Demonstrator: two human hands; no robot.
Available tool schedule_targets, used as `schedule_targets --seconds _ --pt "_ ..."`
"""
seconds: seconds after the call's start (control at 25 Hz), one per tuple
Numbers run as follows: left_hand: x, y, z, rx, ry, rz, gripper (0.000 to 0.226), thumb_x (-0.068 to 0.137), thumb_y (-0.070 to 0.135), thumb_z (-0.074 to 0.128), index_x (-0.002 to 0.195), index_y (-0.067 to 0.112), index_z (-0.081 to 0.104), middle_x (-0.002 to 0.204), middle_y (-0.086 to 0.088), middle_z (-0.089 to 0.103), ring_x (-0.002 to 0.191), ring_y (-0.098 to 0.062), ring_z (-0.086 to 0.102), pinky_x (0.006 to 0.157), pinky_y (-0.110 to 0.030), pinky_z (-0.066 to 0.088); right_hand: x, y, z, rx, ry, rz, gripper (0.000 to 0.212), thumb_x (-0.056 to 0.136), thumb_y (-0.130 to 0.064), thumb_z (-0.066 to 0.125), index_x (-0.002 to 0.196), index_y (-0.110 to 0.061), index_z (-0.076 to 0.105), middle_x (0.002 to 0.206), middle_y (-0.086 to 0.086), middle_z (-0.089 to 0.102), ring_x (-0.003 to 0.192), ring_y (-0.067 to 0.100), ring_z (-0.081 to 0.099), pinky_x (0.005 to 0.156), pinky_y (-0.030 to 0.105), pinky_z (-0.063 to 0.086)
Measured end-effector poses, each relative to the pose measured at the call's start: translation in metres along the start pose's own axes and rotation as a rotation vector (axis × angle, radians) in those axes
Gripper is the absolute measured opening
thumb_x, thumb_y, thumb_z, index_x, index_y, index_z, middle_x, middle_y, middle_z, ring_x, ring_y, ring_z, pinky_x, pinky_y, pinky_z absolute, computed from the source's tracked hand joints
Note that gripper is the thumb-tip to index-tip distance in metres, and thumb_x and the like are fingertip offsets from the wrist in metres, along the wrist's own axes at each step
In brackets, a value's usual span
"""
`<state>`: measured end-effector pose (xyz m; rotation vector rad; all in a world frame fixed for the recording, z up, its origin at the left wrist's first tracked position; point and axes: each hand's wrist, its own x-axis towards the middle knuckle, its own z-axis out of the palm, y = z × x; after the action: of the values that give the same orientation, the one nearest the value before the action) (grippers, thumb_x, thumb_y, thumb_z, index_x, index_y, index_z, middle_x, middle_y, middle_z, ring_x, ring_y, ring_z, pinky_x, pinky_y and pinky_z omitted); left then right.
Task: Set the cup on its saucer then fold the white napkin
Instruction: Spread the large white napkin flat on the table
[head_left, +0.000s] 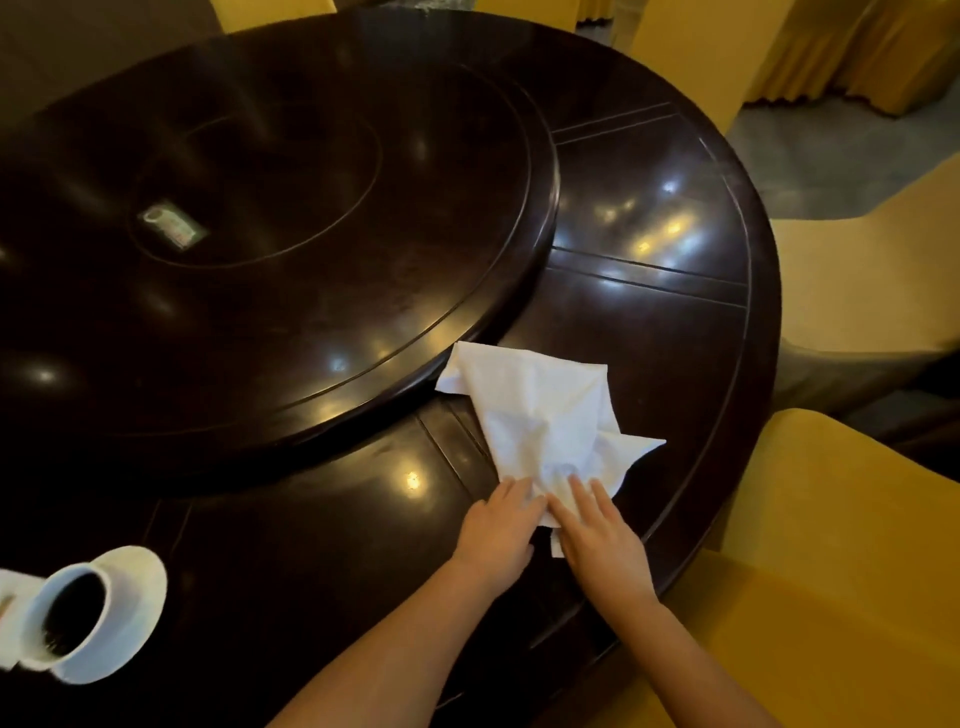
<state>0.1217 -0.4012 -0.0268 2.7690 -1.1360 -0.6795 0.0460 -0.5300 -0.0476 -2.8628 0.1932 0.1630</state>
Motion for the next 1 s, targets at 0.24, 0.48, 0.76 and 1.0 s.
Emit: schedule_targets --seconds 0.24,0.48,0.76,1.0 --pt "-0.029 -0.027 0.012 -0.081 0.148 -0.060 0.028 0.091 0.021 0.050 0.118 0.020 0.056 0.121 0.002 0.052 0.115 -0.019 0.043 0.082 -0.032 0.046 -0.007 -0.032 0.007 0.125 0.121 -0.205 0.058 0.058 -0.011 0.087 0.112 -0.016 0.067 0.112 0.007 0.069 0.105 0.027 0.065 0.062 0.028 0.058" --pt "-0.094 -0.078 0.001 -0.425 0.342 -0.212 0.012 0.085 0.016 0.059 0.094 0.021 0.066 0.097 0.008 0.062 0.097 -0.010 0.054 0.077 -0.026 0.047 0.001 -0.090 0.000 0.551 -0.075 -0.190 0.017 0.086 -0.014 0.061 0.101 -0.016 0.070 0.088 0.002 0.069 0.081 0.019 0.063 0.067 0.031 0.050" --pt "-0.162 -0.106 -0.046 -0.550 0.931 -0.381 0.021 0.077 -0.002 0.067 0.093 0.012 0.069 0.098 0.002 0.052 0.091 -0.002 0.052 0.079 -0.006 0.039 0.025 -0.175 -0.059 0.857 -0.224 -0.362 0.014 0.081 -0.006 0.068 0.094 -0.012 0.072 0.087 0.003 0.073 0.082 0.015 0.066 0.074 0.034 0.054" --pt "-0.201 -0.126 -0.119 -0.804 0.900 -0.366 0.021 0.082 0.004 0.067 0.083 0.024 0.072 0.082 0.016 0.067 0.082 0.007 0.060 0.068 -0.005 0.043 0.032 -0.211 -0.100 0.841 0.046 -0.243 0.014 0.086 -0.018 0.060 0.077 -0.020 0.071 0.070 -0.002 0.069 0.071 0.009 0.061 0.065 0.024 0.049"
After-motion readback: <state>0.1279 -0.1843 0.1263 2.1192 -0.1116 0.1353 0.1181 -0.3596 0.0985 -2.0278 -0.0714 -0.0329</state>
